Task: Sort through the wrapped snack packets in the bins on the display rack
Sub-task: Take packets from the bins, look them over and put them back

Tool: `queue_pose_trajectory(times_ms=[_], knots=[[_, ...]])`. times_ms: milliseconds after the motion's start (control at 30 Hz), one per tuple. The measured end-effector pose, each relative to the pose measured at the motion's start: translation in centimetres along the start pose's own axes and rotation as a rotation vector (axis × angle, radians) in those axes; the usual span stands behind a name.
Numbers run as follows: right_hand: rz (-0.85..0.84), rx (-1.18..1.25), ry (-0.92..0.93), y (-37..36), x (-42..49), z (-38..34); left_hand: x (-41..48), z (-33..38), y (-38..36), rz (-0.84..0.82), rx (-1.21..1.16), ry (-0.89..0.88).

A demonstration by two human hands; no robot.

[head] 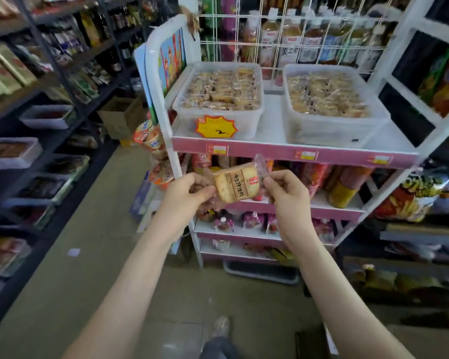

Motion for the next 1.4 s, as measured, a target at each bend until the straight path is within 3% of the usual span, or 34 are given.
queue_pose_trajectory(times_ms=[167,467,633,800,933,1067,1167,1333,1400], knots=[[-0.038,0.077,-0.099,0.2,-2.4,1.3,-2.4,-1.0,0.1,-0.009,0.068,-0.014],[-0.069,0.142,-0.116,-1.6,-4.0,0.6,-2.8,-1.9,2.1,0.054,0.070,-0.011],[-0.086,0.102,0.002,-3.0,-4.1,-0.8,-3.3,-1.6,2.5,0.042,0.196,-0.028],[-0.198,-0.054,0.213,-6.0,-5.8,-3.2,-3.7,-1.0,0.1,-0.216,-0.250,0.028],[-0.365,-0.160,0.349,-7.8,-7.3,-4.0,-3.5,-0.1,0.1,-0.126,-0.455,-0.027],[-0.456,-0.027,0.318,-7.1,-7.6,-4.7,-3.4,0.2,0.6,-0.152,-0.554,-0.081],[-0.383,0.000,0.327,-6.1,-7.1,-5.1,-3.2,0.2,0.9,-0.141,-0.505,-0.117],[-0.056,-0.038,0.236,-3.9,-5.4,-4.9,-3.1,-0.4,1.2,-0.189,-0.562,-0.058],[-0.079,-0.060,0.122,-3.6,-4.9,-4.3,-3.5,-0.3,1.3,-0.238,-0.614,-0.051]])
Point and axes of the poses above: each hand's wrist, its own x-axis towards the middle knuckle, its own y-axis out of the back of the hand, z = x × y, the point moved 5 cm from there along x, towards the middle knuckle, and after that the axes turned 6 degrees about x, right-handed, at the moved point
